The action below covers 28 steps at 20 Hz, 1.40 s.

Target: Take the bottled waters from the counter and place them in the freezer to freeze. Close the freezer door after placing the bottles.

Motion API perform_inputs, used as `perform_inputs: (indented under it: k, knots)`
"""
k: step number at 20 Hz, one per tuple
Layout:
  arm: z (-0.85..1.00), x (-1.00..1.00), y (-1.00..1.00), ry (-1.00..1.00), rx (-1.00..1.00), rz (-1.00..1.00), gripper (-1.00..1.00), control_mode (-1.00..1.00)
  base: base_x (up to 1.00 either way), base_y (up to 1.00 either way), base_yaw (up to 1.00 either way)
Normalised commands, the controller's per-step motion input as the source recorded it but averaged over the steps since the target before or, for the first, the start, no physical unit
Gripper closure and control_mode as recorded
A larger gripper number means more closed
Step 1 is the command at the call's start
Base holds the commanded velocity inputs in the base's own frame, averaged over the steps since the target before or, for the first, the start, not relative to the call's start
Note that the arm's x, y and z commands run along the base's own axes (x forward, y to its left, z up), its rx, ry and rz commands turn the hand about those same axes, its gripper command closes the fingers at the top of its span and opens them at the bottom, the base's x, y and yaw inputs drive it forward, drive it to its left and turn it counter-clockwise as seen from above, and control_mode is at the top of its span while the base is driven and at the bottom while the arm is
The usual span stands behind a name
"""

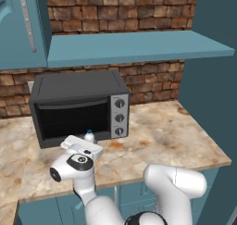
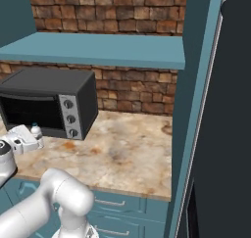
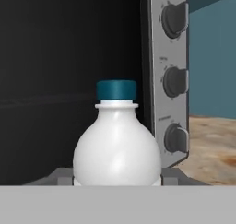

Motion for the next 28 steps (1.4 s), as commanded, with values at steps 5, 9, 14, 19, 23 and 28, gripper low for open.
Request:
perform_inputs:
  k: [5,9,14,19,23,28]
  knots:
    - [0.46,-0.58,-0.16,0.0,0.0,-0.21,1.0,-1.0,0.0,0.0,0.0]
    - [0.39,-0.49,-0.47,-0.02,0.0,-0.36,1.0,-1.0,0.0,0.0,0.0]
    - [0.33,-0.47,-0.56,-0.05,0.0,-0.41,1.0,-1.0,0.0,0.0,0.0]
    - [0.42,-0.14,-0.52,-0.13,0.0,-0.35,1.0,-1.0,0.0,0.0,0.0]
    - [0.3,-0.06,-0.39,-0.15,0.0,-0.26,1.0,-1.0,0.0,0.0,0.0]
    - [0.31,-0.32,-0.66,-0.09,0.0,-0.2,1.0,-1.0,0.0,0.0,0.0]
